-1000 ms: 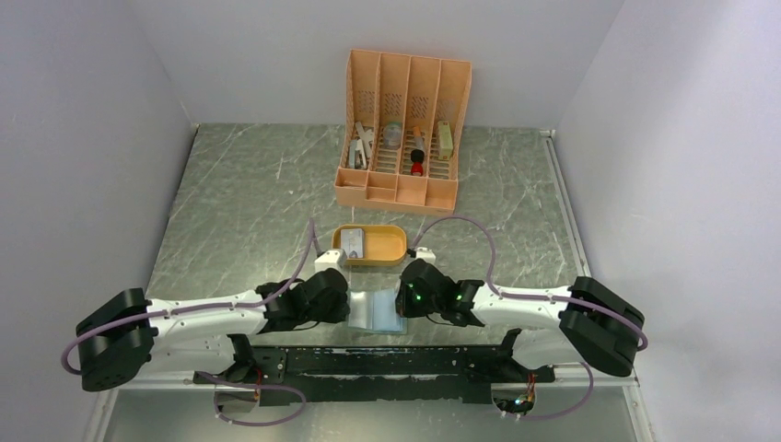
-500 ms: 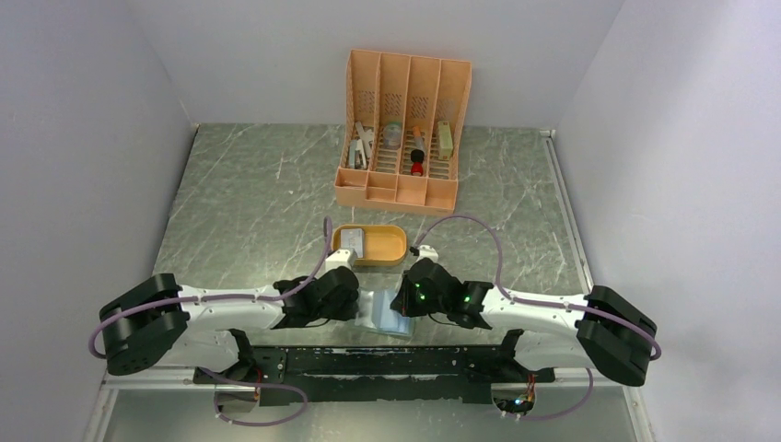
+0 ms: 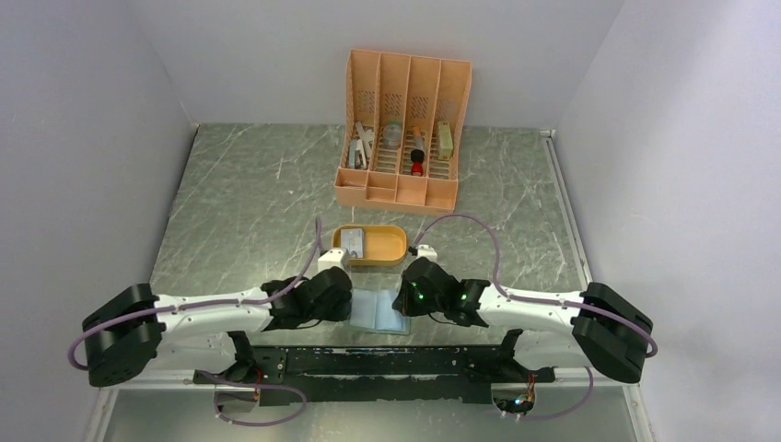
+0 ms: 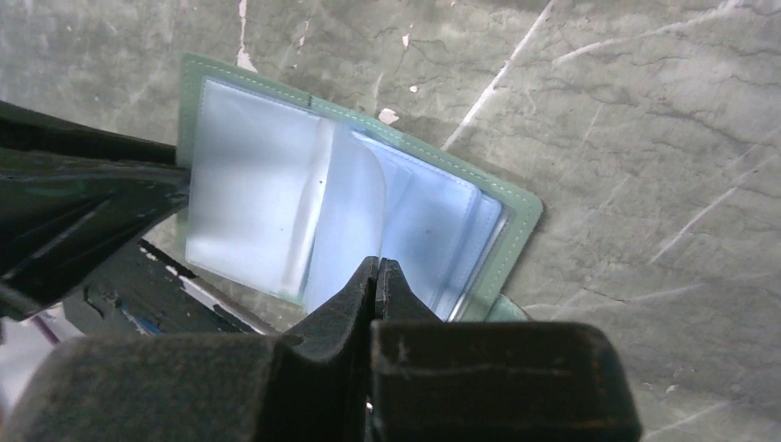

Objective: Put the credit cards into the card holder
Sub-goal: Open the card holder at the center of the board.

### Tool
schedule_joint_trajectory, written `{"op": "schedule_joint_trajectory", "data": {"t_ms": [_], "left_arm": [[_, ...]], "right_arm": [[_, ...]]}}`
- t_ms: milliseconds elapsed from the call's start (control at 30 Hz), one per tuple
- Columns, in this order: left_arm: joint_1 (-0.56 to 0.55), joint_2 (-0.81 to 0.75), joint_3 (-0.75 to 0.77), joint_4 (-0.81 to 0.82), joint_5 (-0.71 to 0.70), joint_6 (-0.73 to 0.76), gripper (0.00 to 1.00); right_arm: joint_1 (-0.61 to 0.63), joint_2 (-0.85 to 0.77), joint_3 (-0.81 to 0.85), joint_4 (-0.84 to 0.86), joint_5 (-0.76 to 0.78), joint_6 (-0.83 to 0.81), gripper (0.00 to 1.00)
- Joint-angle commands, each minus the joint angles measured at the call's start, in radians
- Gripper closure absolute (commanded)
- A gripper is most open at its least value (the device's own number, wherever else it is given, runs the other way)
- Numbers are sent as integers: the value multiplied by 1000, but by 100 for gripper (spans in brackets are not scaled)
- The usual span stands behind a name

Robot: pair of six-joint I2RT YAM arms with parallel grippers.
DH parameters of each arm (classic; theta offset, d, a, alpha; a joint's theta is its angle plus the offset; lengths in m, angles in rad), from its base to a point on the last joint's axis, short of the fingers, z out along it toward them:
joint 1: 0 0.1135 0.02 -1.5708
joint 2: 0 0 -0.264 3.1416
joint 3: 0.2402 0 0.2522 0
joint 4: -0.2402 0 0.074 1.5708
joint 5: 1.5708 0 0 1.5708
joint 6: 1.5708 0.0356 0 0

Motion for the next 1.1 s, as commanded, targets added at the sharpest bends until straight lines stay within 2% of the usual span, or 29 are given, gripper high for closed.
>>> {"op": "schedule_joint_trajectory", "data": {"t_ms": [0, 167, 267, 400, 567, 700, 800, 933, 1067], "left_arm": [[-6, -82, 15, -115, -62, 9, 72], [-5, -132, 27, -167, -83, 7, 58], [-5, -163, 44, -191, -93, 9, 52], [-5, -234, 58, -153, -72, 34, 49], [-6, -277, 72, -13, 29, 86, 49], [-6, -235, 72, 139, 174, 109, 52], [-6, -171, 70, 206, 228, 111, 56], [-6, -81, 58, 243, 235, 106, 65], [-6, -10, 23, 222, 179, 87, 78]], "right_arm": [[-3, 24, 41, -54, 50, -32, 100], [-3, 59, 75, -78, 72, -63, 100], [-3, 66, 87, -85, 76, -73, 100], [-3, 74, 107, -102, 89, -90, 100], [-2, 90, 124, -107, 90, -95, 100], [-3, 98, 127, -102, 85, -91, 100], [-2, 99, 128, -102, 84, -90, 100], [-2, 98, 124, -102, 86, -86, 100], [-2, 88, 114, -113, 95, -76, 100]]}}
